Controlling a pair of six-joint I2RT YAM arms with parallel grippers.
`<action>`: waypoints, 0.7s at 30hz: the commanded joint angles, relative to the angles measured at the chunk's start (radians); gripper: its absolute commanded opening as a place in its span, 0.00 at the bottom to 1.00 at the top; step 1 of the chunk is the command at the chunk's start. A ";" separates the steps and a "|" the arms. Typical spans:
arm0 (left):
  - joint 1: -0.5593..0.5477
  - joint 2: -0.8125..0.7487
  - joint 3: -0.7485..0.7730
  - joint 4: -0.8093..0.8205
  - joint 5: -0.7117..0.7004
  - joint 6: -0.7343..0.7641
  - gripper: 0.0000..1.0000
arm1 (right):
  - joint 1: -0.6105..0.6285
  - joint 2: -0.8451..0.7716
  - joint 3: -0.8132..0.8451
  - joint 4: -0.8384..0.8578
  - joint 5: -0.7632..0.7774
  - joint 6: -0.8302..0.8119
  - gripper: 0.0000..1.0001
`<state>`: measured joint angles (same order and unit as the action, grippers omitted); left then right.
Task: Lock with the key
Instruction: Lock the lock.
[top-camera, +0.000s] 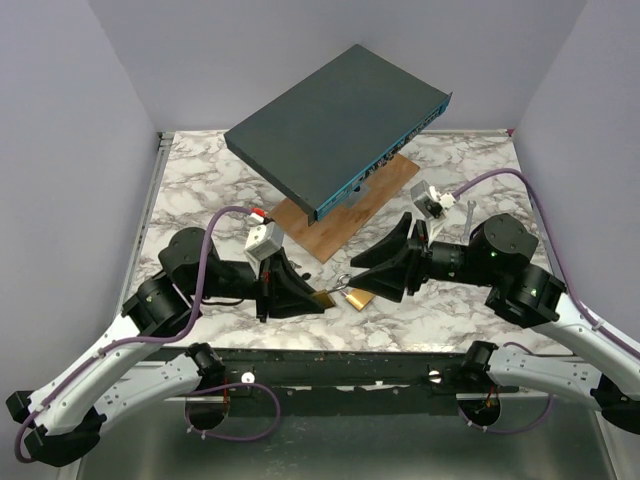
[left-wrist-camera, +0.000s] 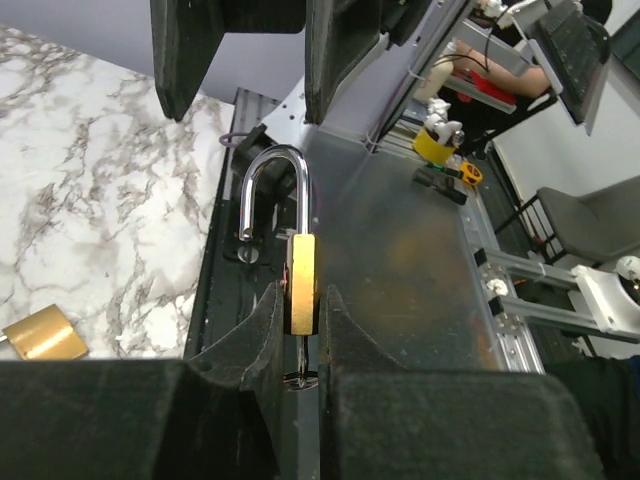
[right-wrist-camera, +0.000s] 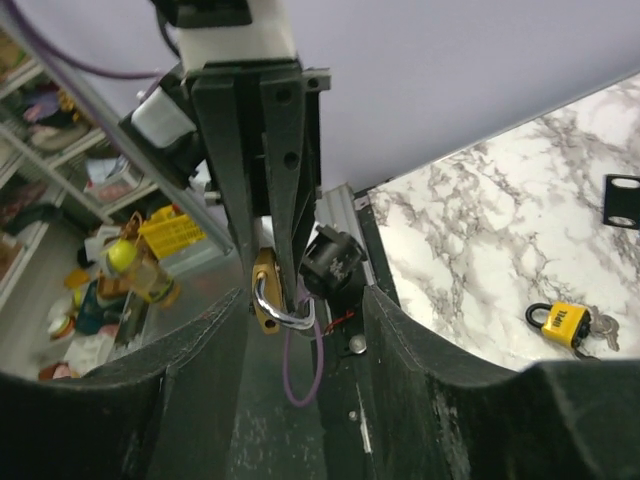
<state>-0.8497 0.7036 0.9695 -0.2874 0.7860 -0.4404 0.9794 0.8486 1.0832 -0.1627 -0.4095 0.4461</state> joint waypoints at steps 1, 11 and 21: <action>0.012 0.008 0.058 -0.016 0.112 -0.032 0.00 | -0.005 -0.011 0.021 -0.010 -0.192 -0.065 0.53; 0.026 0.041 0.103 -0.051 0.115 -0.088 0.00 | -0.006 0.022 0.049 0.024 -0.222 -0.096 0.46; 0.046 0.043 0.112 -0.053 0.095 -0.113 0.00 | -0.005 0.044 0.060 0.008 -0.229 -0.102 0.37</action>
<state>-0.8150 0.7513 1.0424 -0.3420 0.8772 -0.5339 0.9794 0.8864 1.1213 -0.1577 -0.6044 0.3573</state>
